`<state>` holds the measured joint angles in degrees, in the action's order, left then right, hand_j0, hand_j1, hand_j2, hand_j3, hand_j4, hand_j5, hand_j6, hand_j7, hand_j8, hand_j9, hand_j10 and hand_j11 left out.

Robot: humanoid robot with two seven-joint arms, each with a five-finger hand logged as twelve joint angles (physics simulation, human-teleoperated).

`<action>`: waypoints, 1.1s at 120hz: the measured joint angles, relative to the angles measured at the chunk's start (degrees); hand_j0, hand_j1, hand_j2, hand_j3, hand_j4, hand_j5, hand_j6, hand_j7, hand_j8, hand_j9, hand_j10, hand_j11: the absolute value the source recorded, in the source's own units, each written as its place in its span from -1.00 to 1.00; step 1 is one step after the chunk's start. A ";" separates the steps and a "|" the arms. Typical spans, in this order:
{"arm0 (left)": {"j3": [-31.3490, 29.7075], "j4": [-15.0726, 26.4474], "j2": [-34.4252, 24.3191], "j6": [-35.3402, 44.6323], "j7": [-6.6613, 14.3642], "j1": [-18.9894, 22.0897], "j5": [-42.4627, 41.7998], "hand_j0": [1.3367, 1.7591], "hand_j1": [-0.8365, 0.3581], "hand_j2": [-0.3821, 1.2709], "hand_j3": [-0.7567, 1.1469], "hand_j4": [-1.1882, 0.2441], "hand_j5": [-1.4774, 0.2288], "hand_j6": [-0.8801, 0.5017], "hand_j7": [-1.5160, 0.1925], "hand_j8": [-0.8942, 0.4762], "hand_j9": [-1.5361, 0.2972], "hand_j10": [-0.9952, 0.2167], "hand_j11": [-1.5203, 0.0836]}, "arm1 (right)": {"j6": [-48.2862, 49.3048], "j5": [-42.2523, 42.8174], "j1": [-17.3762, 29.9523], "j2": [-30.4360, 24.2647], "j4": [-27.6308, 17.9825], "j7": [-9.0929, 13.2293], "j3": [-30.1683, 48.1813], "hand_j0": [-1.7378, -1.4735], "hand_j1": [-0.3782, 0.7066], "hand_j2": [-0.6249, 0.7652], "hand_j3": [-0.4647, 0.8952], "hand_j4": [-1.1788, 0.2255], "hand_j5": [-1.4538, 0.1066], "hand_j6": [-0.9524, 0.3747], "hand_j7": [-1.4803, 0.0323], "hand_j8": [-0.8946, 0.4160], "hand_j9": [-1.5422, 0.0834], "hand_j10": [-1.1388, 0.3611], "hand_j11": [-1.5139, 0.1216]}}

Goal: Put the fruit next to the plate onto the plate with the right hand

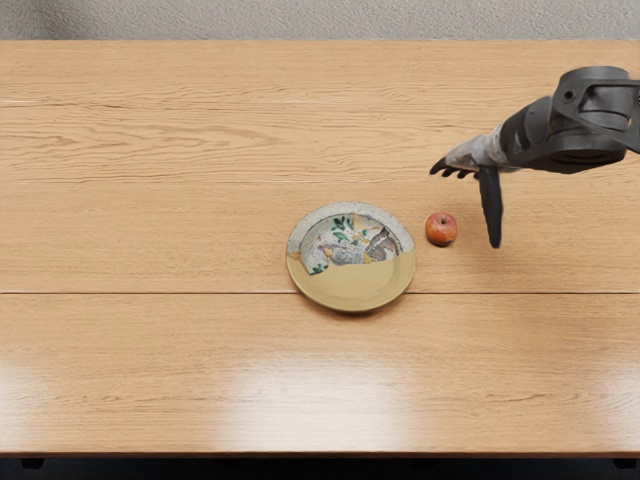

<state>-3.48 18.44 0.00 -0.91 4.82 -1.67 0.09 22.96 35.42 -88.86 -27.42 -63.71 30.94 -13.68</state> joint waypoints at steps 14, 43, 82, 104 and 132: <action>-0.01 0.00 0.00 0.00 0.00 0.00 0.00 0.52 0.98 -0.54 -0.21 0.66 0.73 0.27 0.77 0.31 0.68 0.64 0.90 | -7.62 0.18 -0.30 -0.55 -4.48 0.75 -1.94 -0.40 -0.90 -0.11 -0.32 0.65 0.83 0.40 0.92 0.33 0.87 0.49 0.82; -0.02 -0.02 0.00 0.02 0.00 0.00 0.00 0.52 0.98 -0.54 -0.20 0.66 0.73 0.27 0.77 0.31 0.68 0.64 0.90 | -20.09 0.48 0.79 -0.31 -10.14 1.10 -5.31 -0.40 -0.89 -0.11 -0.32 0.64 0.82 0.39 0.92 0.33 0.86 0.48 0.81; -0.02 -0.01 0.00 0.01 0.01 0.00 0.00 0.52 0.98 -0.54 -0.21 0.66 0.73 0.27 0.77 0.31 0.68 0.64 0.90 | -27.78 0.72 2.46 -0.60 -13.10 1.14 -6.33 -0.40 -0.72 -0.13 -0.32 0.53 0.69 0.27 0.78 0.20 0.73 0.38 0.69; 0.00 -0.01 0.00 0.00 0.00 0.00 0.00 0.52 0.98 -0.54 -0.21 0.66 0.73 0.27 0.77 0.31 0.68 0.64 0.90 | -32.09 0.77 2.54 -1.05 -15.88 1.30 -7.89 -0.40 -0.54 -0.15 -0.32 0.41 0.55 0.15 0.64 0.08 0.60 0.27 0.56; -0.01 0.00 0.00 0.01 0.01 0.00 0.00 0.52 0.98 -0.54 -0.21 0.66 0.73 0.27 0.77 0.31 0.68 0.64 0.90 | -39.32 2.10 2.40 -1.55 -19.70 3.76 -10.83 -0.40 -0.37 -0.17 -0.32 0.31 0.43 0.04 0.51 -0.04 0.48 0.17 0.44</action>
<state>-3.49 18.44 0.00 -0.90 4.83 -1.67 0.09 -16.36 37.53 -86.46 -28.97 -83.41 34.70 -24.51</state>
